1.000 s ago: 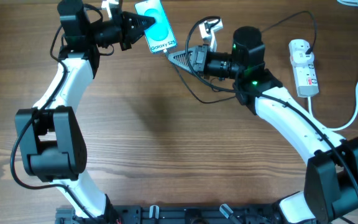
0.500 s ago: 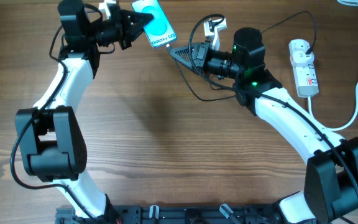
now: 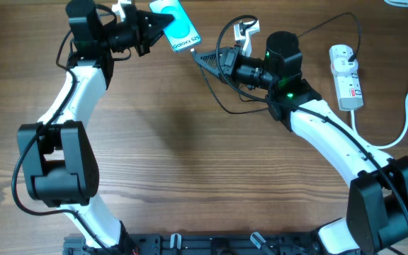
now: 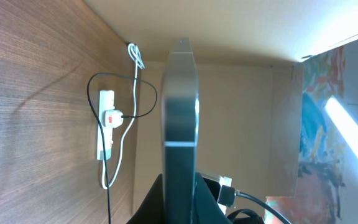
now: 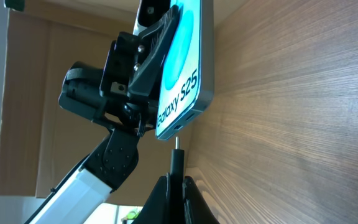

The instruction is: Plug charger to phone and switch on socket

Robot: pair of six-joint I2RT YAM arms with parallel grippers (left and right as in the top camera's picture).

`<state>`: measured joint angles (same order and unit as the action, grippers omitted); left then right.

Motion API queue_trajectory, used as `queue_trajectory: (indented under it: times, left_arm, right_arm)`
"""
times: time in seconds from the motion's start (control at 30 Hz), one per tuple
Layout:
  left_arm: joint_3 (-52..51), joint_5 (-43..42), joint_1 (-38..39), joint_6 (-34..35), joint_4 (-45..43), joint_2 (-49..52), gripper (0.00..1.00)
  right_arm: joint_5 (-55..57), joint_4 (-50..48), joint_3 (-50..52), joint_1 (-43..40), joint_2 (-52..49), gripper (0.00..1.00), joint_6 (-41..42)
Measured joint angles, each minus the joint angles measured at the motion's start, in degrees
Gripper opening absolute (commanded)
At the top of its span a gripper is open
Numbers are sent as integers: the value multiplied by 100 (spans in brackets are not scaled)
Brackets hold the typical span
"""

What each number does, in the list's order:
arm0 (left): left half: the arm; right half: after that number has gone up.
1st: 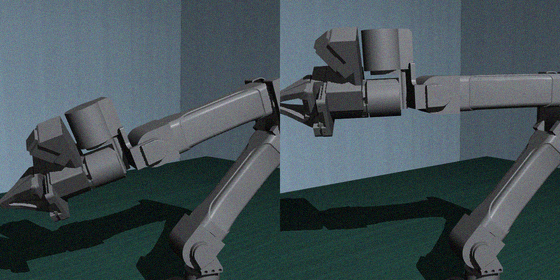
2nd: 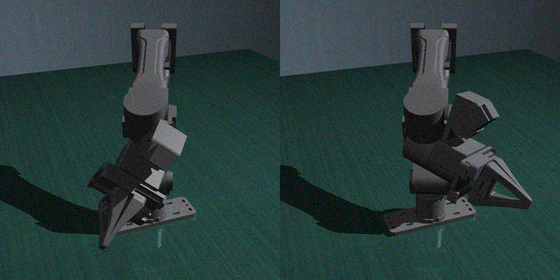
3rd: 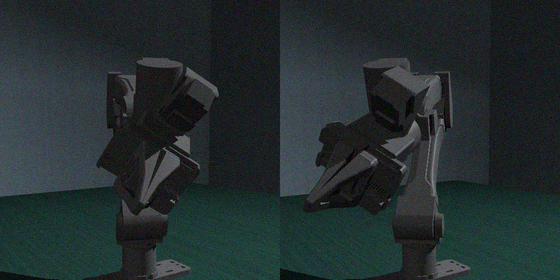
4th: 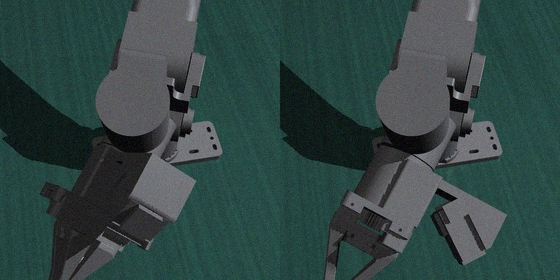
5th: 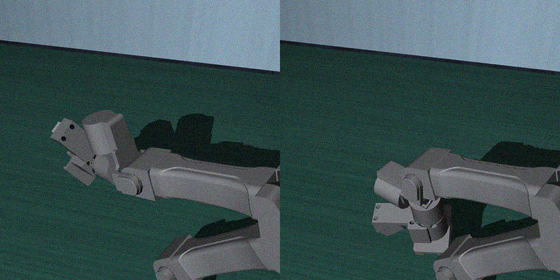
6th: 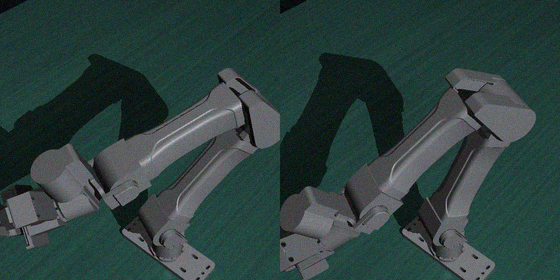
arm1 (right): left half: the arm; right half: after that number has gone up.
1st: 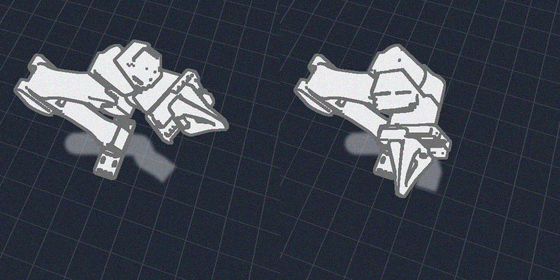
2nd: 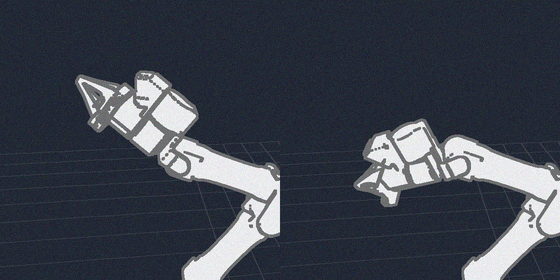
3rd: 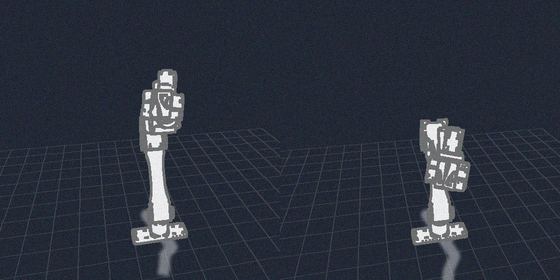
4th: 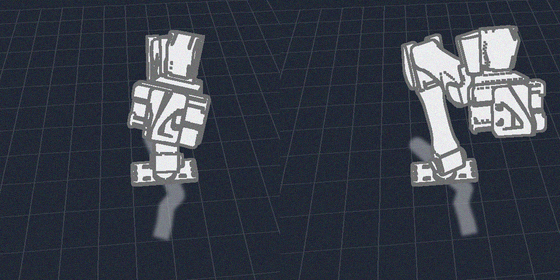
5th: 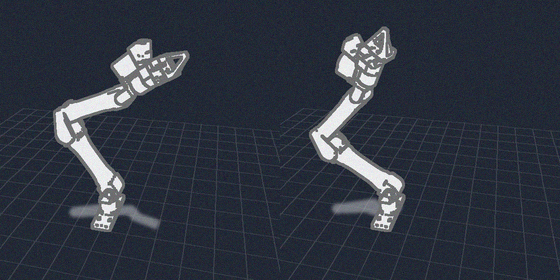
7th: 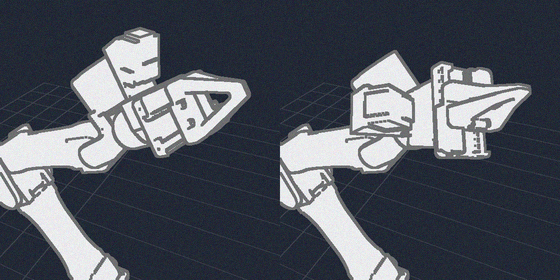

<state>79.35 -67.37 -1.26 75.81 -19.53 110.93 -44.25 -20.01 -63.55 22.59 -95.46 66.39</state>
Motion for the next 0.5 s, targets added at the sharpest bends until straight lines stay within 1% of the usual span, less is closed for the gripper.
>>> queue_trajectory:
  times: [0.23,0.5]
  left_arm:
    - [0,-22,0,66,-2,0,4]
    - [0,-46,0,85,-2,0,4]
  right_arm:
    - [61,-96,0,0,0,4,90]
    - [66,22,0,31,0,4,92]
